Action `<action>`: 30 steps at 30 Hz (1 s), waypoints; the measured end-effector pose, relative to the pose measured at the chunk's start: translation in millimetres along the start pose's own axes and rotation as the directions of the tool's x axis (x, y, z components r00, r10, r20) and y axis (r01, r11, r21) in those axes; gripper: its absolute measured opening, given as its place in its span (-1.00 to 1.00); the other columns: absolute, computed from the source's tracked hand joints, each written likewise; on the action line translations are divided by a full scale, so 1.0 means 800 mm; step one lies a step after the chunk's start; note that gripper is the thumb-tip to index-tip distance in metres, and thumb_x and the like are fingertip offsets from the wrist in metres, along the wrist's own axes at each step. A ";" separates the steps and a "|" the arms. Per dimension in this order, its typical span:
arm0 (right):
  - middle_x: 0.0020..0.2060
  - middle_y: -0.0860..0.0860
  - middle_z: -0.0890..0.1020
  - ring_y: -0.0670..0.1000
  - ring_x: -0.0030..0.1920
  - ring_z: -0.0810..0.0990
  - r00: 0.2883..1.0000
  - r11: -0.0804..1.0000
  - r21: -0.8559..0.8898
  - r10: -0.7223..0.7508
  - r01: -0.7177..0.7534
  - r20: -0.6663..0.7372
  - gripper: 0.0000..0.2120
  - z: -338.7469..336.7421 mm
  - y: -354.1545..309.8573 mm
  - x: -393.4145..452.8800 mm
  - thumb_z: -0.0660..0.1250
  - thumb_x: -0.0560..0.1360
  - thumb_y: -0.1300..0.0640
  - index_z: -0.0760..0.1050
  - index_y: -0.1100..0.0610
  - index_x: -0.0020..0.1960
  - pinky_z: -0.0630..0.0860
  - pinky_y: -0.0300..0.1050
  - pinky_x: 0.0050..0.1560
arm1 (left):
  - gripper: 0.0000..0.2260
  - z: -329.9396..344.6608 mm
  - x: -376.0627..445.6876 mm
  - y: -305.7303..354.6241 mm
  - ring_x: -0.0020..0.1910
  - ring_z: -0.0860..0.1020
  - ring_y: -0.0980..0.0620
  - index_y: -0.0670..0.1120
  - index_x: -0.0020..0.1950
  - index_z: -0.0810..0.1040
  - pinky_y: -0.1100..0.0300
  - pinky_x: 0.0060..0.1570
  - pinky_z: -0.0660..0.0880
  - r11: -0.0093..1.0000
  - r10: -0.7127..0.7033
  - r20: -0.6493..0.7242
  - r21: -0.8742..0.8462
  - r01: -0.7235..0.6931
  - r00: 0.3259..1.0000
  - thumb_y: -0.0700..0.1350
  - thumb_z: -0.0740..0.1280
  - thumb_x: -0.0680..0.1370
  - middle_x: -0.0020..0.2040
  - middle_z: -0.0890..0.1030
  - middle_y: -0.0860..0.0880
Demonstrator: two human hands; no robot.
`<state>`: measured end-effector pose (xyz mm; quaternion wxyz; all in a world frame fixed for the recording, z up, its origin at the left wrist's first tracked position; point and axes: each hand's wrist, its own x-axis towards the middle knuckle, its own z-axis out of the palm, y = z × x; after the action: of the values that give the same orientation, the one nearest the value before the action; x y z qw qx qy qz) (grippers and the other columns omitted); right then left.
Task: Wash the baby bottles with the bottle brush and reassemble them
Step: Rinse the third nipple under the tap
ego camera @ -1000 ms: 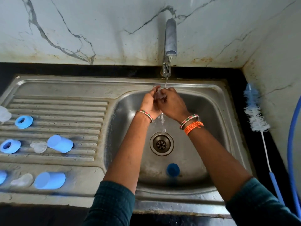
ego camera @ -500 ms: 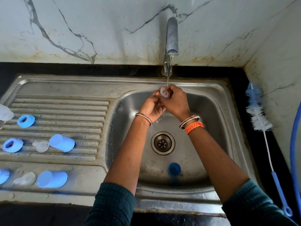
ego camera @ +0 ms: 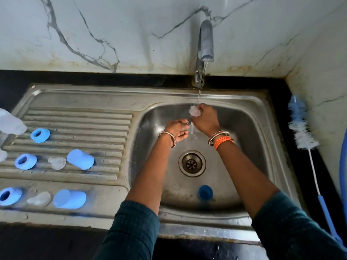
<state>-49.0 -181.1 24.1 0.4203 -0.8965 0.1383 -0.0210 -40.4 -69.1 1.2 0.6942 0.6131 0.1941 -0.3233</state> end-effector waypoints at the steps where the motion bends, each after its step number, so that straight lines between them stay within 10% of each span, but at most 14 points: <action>1: -0.26 0.01 0.56 -0.01 -0.21 0.51 0.999 0.995 0.096 0.038 -0.036 -0.013 -0.92 -0.007 -0.009 0.003 0.39 0.41 0.24 0.49 0.16 -0.19 0.40 -0.21 -0.12 | -0.84 0.002 -0.003 0.003 -0.16 0.49 0.05 -0.09 0.08 0.47 0.16 0.02 0.46 0.999 0.010 0.009 -0.031 -0.010 1.000 -0.29 0.17 0.60 -0.15 0.52 -0.03; 4: -0.24 0.16 0.62 0.10 -0.20 0.62 0.969 0.898 0.382 0.153 -0.219 0.195 -0.89 -0.030 -0.033 -0.002 0.37 0.42 0.32 0.47 0.18 -0.22 0.62 0.08 0.00 | -0.82 0.013 -0.023 0.015 0.02 0.49 -0.02 -0.12 0.09 0.49 0.12 0.13 0.44 0.995 0.059 0.033 -0.077 -0.056 0.998 -0.21 0.10 0.64 -0.09 0.54 -0.05; 7: -0.07 0.24 0.62 0.20 -0.07 0.63 0.967 0.950 0.237 0.158 -0.204 0.201 -0.66 -0.042 -0.035 -0.012 0.48 0.33 0.22 0.42 0.21 0.03 0.59 0.22 0.03 | -0.80 0.022 -0.040 0.031 -0.09 0.53 -0.01 -0.12 -0.15 0.47 0.11 0.09 0.46 0.986 0.099 0.024 -0.135 -0.095 0.995 -0.26 0.12 0.61 -0.14 0.54 -0.07; 15: -0.19 0.08 0.61 -0.03 -0.31 0.52 0.999 0.993 0.117 -0.002 0.006 -0.036 -0.94 -0.052 -0.058 -0.052 0.40 0.43 0.22 0.56 0.15 -0.10 0.44 -0.26 -0.36 | -0.84 0.011 -0.097 0.033 -0.23 0.54 0.01 -0.15 -0.22 0.49 0.15 -0.07 0.50 0.978 0.148 0.054 -0.157 -0.138 0.987 -0.26 0.24 0.57 -0.52 0.57 0.00; 20: -0.13 0.09 0.63 0.02 -0.15 0.57 0.998 0.993 0.103 -0.052 0.054 -0.019 -0.88 -0.034 -0.083 -0.066 0.37 0.47 0.25 0.61 0.21 0.00 0.52 -0.17 -0.16 | -0.87 -0.026 -0.117 0.032 -0.18 0.55 0.02 -0.11 -0.07 0.52 0.16 -0.11 0.50 0.979 0.151 0.064 -0.151 -0.140 0.986 -0.18 0.19 0.60 -0.19 0.60 -0.05; 24: -0.08 0.10 0.60 0.07 -0.09 0.55 0.914 0.979 -0.012 -0.192 0.201 -0.357 -0.87 -0.004 -0.096 -0.090 0.36 0.49 0.12 0.56 0.19 -0.04 0.42 -0.15 -0.11 | -0.79 -0.075 -0.133 0.040 -0.07 0.55 0.02 -0.05 -0.02 0.54 0.14 0.02 0.45 0.982 0.185 0.004 -0.043 -0.185 0.983 -0.15 0.12 0.63 0.01 0.55 -0.03; 28: 0.04 0.15 0.64 0.18 0.04 0.61 0.947 0.869 -0.495 0.173 -0.017 0.270 -0.65 0.046 -0.077 -0.110 0.47 0.40 -0.01 0.58 0.22 0.04 0.48 -0.13 -0.05 | -0.75 -0.137 -0.154 0.044 -0.31 0.48 0.10 0.00 -0.17 0.50 0.26 -0.23 0.39 0.963 0.269 -0.113 0.063 -0.263 0.957 -0.23 0.11 0.60 -0.19 0.56 0.01; 30: 0.08 0.16 0.64 0.19 0.09 0.60 0.934 0.875 -0.481 0.210 -0.048 0.288 -0.65 0.076 -0.085 -0.126 0.48 0.38 0.00 0.58 0.19 0.06 0.52 -0.09 0.04 | -0.75 -0.176 -0.164 0.048 -0.35 0.51 0.13 -0.02 -0.16 0.52 0.28 -0.25 0.41 0.948 0.316 -0.146 0.081 -0.307 0.937 -0.24 0.13 0.59 -0.23 0.58 0.01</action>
<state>-121.2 -67.7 44.2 0.2101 -0.9502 0.1270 0.1922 -90.0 97.8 92.2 0.7013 0.6793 0.1392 -0.1653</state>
